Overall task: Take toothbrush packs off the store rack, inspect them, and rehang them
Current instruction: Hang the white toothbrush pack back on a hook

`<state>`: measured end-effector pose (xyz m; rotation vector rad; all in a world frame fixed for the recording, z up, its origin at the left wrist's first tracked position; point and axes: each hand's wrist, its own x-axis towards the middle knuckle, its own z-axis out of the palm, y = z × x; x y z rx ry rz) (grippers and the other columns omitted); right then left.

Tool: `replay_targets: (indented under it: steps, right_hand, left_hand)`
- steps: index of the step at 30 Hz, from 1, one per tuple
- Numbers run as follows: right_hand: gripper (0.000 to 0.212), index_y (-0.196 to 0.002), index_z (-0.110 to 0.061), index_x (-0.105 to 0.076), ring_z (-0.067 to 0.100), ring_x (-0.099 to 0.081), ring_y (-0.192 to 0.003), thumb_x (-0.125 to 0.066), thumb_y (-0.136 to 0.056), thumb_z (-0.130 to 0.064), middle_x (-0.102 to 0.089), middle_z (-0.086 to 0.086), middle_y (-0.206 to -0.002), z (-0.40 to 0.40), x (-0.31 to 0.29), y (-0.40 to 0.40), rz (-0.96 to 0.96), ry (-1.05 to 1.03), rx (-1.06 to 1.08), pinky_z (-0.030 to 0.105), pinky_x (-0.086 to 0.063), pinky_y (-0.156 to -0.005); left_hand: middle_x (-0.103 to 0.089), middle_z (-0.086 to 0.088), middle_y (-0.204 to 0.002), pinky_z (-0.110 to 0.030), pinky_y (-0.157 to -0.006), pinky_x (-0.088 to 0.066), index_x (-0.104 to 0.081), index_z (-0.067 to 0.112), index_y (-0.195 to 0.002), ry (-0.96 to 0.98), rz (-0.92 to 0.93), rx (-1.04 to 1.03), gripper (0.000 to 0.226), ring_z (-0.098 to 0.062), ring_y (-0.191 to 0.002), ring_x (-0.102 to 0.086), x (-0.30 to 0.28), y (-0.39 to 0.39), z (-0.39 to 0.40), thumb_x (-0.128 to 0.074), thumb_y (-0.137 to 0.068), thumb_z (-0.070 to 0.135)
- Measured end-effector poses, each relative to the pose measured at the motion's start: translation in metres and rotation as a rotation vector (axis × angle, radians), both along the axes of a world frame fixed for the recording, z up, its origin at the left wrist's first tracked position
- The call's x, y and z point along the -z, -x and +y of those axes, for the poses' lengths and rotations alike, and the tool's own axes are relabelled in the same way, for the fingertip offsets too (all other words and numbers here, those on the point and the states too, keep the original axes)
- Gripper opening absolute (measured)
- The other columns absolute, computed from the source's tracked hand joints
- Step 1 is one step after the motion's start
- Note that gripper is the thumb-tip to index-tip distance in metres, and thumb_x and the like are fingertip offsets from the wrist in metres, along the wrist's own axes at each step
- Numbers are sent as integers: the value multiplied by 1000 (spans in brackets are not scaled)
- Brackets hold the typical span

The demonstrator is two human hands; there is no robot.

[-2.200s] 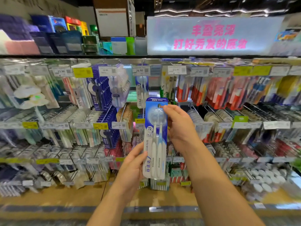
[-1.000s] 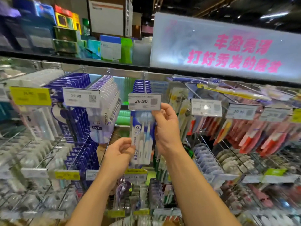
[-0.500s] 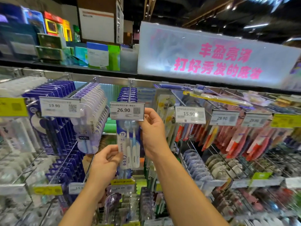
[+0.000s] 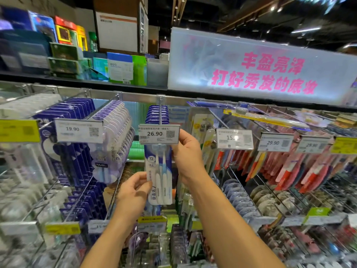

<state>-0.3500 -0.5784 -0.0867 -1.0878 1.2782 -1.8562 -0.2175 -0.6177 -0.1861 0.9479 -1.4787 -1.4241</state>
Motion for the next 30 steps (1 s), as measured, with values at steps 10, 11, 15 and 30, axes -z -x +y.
replay_targets:
  steps: [10,11,15,30]
  right_hand:
    - [17,-101,-19,-73,13,-75,-92,-75,-87,-11,-79,-4,-96,-14,8,4,244,-16,209,45,-64,-79]
    - [17,-101,-19,-73,14,-75,-92,-75,-85,-14,-79,-3,-96,-17,9,5,259,-18,241,47,-64,-79]
    - [20,-100,-19,-73,14,-74,-93,-73,-81,-22,-79,-3,-96,-21,11,6,263,-37,270,43,-63,-78]
    - [12,-87,-18,-66,15,-56,-70,-60,-97,-18,-63,0,-78,16,51,-27,-99,-324,370,35,-50,-68]
  left_hand:
    - [-77,-3,-93,-50,-80,-62,-68,24,-101,-19,-22,-60,13,-26,-91,-75,-7,-3,-3,-62,-99,12]
    - [-76,-4,-94,-45,-80,-61,-66,23,-100,-7,-26,-82,10,-26,-92,-73,-9,-4,-4,-64,-98,14]
    - [-70,-1,-91,-7,-56,-46,-65,16,-97,24,-89,-165,2,-10,-81,-64,-15,-6,-5,-66,-97,18]
    - [-67,4,-94,-34,-83,-49,-66,19,-98,47,-150,-176,11,-19,-96,-63,-14,-28,4,-67,-95,29]
